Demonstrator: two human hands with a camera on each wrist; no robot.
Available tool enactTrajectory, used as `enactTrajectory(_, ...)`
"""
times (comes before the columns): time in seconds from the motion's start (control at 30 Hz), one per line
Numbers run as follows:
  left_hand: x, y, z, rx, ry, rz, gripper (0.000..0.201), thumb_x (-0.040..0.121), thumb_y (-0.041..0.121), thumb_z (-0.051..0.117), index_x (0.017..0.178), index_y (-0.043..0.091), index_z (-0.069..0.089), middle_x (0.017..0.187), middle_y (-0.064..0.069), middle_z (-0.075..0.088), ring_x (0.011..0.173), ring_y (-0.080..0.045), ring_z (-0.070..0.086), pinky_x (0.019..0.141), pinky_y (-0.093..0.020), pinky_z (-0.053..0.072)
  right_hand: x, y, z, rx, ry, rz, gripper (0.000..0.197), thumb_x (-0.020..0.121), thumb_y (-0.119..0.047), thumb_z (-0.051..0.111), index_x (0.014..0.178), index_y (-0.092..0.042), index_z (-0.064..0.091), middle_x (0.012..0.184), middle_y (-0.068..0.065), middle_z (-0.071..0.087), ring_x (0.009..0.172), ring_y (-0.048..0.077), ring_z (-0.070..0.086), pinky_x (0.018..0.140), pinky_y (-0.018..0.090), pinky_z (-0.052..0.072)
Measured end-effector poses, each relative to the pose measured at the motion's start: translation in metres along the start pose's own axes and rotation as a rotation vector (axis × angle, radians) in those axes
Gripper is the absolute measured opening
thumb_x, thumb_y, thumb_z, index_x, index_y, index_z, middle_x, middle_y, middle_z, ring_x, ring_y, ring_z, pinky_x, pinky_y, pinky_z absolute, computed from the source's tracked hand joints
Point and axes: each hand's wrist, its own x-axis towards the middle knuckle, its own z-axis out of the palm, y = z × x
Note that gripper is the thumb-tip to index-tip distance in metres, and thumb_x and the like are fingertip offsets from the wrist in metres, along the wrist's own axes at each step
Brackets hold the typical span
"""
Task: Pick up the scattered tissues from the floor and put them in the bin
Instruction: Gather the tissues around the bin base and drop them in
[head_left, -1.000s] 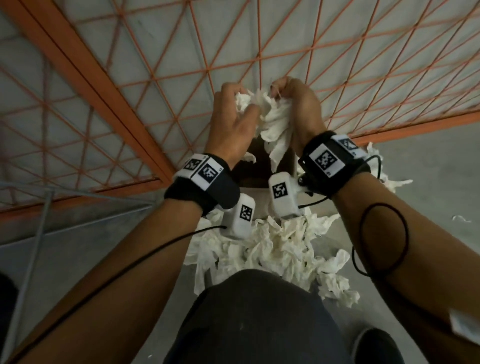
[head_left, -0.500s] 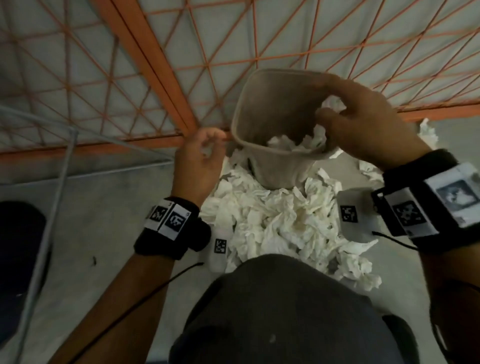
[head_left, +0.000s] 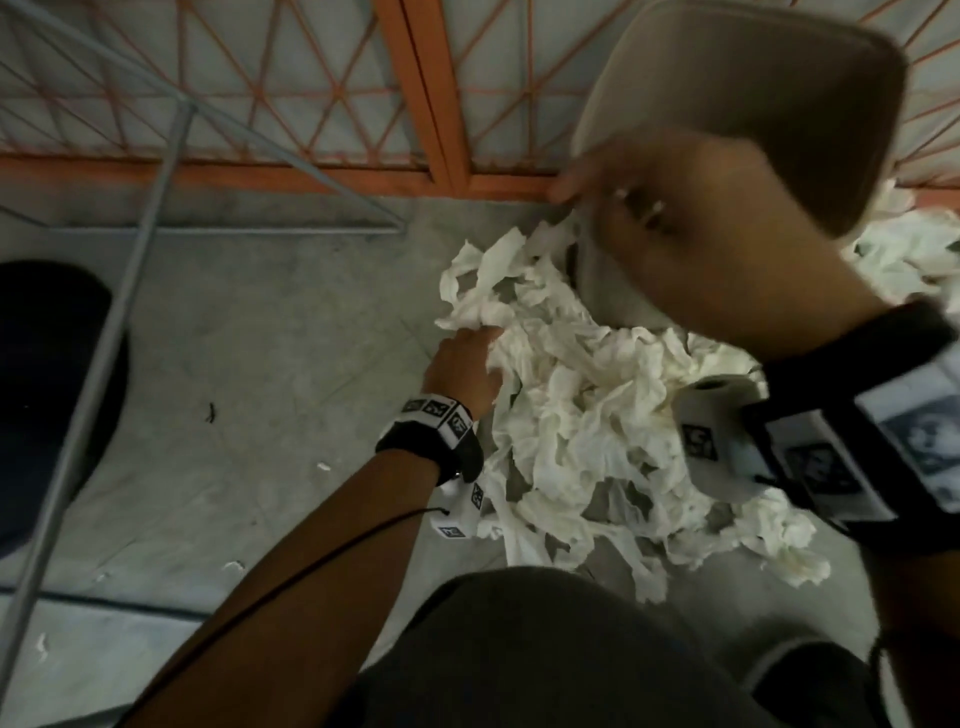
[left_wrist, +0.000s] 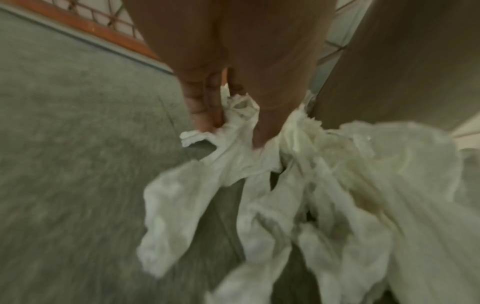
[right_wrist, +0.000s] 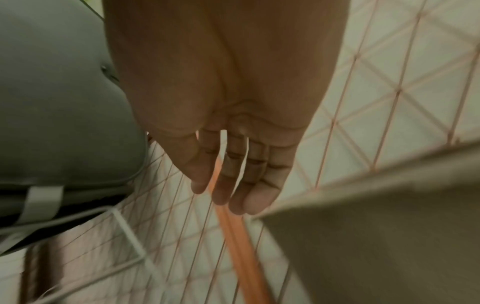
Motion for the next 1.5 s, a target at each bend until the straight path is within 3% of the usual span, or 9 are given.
enactTrajectory(0.17,-0.014,-0.004,0.003,-0.154,0.177,0.058,0.030,0.088,0.025,0.062,0.116,0.014,0.062,0.117,-0.010,0.064,0.107,-0.028,0.061,0.091,-0.036,0.047,0.008,0.044,0.118,0.088,-0.303,0.114,0.033,0.086,-0.014,0.053,0.116,-0.021,0.066,0.122,0.005,0.061,0.107,0.018,0.058,0.093,0.028,0.046)
enactTrajectory(0.37,-0.046,-0.010,-0.016,-0.417,0.352,0.120,0.026,0.077,0.010,0.063,0.101,0.019,0.063,0.096,-0.002,0.064,0.083,-0.014,0.059,0.077,-0.024,0.049,0.002,0.094,0.186,-0.029,-0.588,0.340,0.080,0.084,-0.021,0.065,0.150,-0.029,0.020,0.158,0.003,0.019,0.138,0.029,0.036,0.111,0.038,0.034)
enactTrajectory(0.47,-0.049,-0.014,-0.025,-0.465,0.499,0.103,0.034,0.076,0.007,0.058,0.107,0.013,0.069,0.100,-0.004,0.058,0.088,-0.008,0.055,0.080,-0.005,0.040,-0.003,0.100,0.195,-0.010,-0.551,0.402,0.084,0.083,-0.017,0.064,0.150,-0.034,0.015,0.155,0.008,0.029,0.136,0.031,0.040,0.108,0.038,0.036)
enactTrajectory(0.6,-0.034,-0.015,-0.040,-0.478,0.604,0.011,0.024,0.079,0.010,0.050,0.091,-0.001,0.067,0.102,-0.017,0.057,0.088,-0.015,0.053,0.082,-0.012,0.036,-0.013,0.098,0.199,-0.024,-0.524,0.478,0.053,0.090,-0.015,0.049,0.141,-0.024,0.042,0.134,0.015,0.055,0.123,0.035,0.051,0.100,0.037,0.041)
enactTrajectory(0.77,0.011,-0.008,-0.045,-0.382,0.469,-0.165,0.039,0.085,0.043,0.064,0.096,0.006,0.062,0.103,-0.013,0.062,0.096,-0.028,0.060,0.081,-0.026,0.043,-0.022,0.094,0.192,-0.011,-0.312,0.572,0.036,0.093,-0.031,0.041,0.103,-0.005,0.064,0.109,0.019,0.064,0.105,0.037,0.058,0.085,0.040,0.047)
enactTrajectory(0.97,0.044,-0.020,-0.008,-0.096,0.079,-0.184,0.054,0.084,0.039,0.065,0.129,0.014,0.051,0.125,-0.017,0.060,0.115,-0.035,0.056,0.094,-0.040,0.048,-0.027,0.108,0.190,-0.106,-0.330,0.547,0.050,0.092,-0.041,0.050,0.139,-0.030,0.033,0.138,0.006,0.045,0.113,0.036,0.057,0.085,0.045,0.049)
enactTrajectory(1.1,0.030,-0.015,-0.007,-0.102,0.159,-0.083,0.028,0.087,0.032,0.061,0.098,0.007,0.065,0.103,-0.014,0.061,0.094,-0.027,0.059,0.077,-0.031,0.045,-0.033,0.124,0.200,-0.115,-0.498,0.527,0.060,0.093,-0.048,0.043,0.147,-0.037,0.018,0.159,-0.005,0.016,0.130,0.037,0.045,0.101,0.051,0.043)
enactTrajectory(1.3,0.009,-0.001,-0.038,-0.343,0.392,-0.039,0.016,0.077,0.019,0.071,0.081,0.005,0.064,0.096,-0.004,0.053,0.080,-0.015,0.054,0.072,-0.019,0.039,-0.041,0.118,0.199,-0.119,-0.464,0.552,0.051,0.092,-0.032,0.052,0.141,-0.024,0.037,0.140,0.007,0.042,0.125,0.036,0.048,0.098,0.046,0.045)
enactTrajectory(1.5,0.033,0.004,-0.046,-0.361,0.270,-0.124,0.046,0.086,0.009,0.054,0.130,0.022,0.050,0.111,-0.011,0.066,0.101,-0.026,0.063,0.089,-0.029,0.049,-0.048,0.110,0.193,-0.065,-0.415,0.663,0.047,0.093,-0.037,0.043,0.129,-0.007,0.048,0.134,0.017,0.046,0.123,0.040,0.048,0.097,0.044,0.043)
